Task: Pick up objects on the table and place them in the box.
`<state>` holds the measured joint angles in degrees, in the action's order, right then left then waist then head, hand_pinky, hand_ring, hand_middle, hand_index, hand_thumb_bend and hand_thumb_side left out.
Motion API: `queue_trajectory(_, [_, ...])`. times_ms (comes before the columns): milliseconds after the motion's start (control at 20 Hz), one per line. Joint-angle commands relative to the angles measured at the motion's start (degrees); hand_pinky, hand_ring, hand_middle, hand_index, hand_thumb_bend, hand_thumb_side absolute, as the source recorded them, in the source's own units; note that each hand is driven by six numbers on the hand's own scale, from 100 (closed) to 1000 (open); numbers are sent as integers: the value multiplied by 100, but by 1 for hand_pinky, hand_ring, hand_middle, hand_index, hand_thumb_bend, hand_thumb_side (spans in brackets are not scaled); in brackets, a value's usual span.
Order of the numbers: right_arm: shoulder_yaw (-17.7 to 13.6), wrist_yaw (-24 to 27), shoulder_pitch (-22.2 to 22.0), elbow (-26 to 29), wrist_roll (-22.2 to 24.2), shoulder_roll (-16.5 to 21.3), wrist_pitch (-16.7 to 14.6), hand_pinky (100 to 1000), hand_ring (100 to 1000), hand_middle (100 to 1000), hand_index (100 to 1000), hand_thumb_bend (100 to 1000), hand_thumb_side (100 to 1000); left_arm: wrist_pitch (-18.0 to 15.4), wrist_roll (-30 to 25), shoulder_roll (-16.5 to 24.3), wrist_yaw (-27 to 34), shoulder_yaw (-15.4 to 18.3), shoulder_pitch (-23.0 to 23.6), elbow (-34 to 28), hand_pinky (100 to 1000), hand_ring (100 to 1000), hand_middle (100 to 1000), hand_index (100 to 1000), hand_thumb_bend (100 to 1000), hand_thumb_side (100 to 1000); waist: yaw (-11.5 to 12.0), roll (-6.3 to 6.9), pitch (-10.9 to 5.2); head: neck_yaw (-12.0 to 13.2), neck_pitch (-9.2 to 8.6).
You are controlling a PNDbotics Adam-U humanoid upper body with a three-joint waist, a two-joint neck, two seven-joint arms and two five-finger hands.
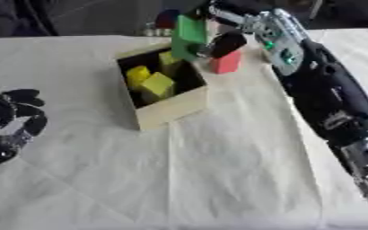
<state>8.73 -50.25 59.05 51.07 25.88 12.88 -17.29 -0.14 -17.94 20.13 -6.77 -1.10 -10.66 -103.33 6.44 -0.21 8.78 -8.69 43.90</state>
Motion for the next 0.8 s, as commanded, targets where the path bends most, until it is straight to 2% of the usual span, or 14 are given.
queue_trajectory(50, [-114, -501, 155, -137, -132, -83, 44, 886, 897, 899, 1000, 503, 604, -5, -26, 48, 13, 10, -67, -152, 827, 683, 674, 830, 515, 603, 23, 96, -114, -72, 22])
queue_trajectory(100, [-110, -632, 156, -134, -188, -95, 9, 893, 905, 919, 1000, 529, 605, 0, -22, 47, 13, 14, -65, -152, 827, 683, 674, 830, 513, 603, 26, 92, -113, -78, 22])
queue_trajectory(250, [-94, -759, 169, 10, -337, -49, -175, 906, 917, 937, 1000, 529, 577, 12, -27, 44, 11, 17, -59, -153, 828, 683, 675, 831, 509, 606, 11, 69, -108, -74, 22])
queue_trajectory(400, [-187, -450, 183, 298, -509, 106, -224, 899, 905, 913, 1000, 503, 522, 18, -38, 35, 7, 21, -50, -153, 828, 683, 675, 832, 505, 607, -12, 60, -97, -71, 22])
queue_trajectory(600, [-554, -154, 241, 445, -1457, 444, 333, 894, 895, 892, 1000, 475, 500, 31, -37, 44, 2, 42, -28, -142, 828, 683, 675, 831, 501, 608, -30, 51, -77, -77, 22])
queue_trajectory(800, [-1021, -72, 294, -73, -2315, 766, 1169, 891, 891, 875, 1000, 437, 467, 38, -45, 40, 3, 50, -27, -140, 829, 683, 675, 831, 497, 610, -28, 27, -37, -108, 22])
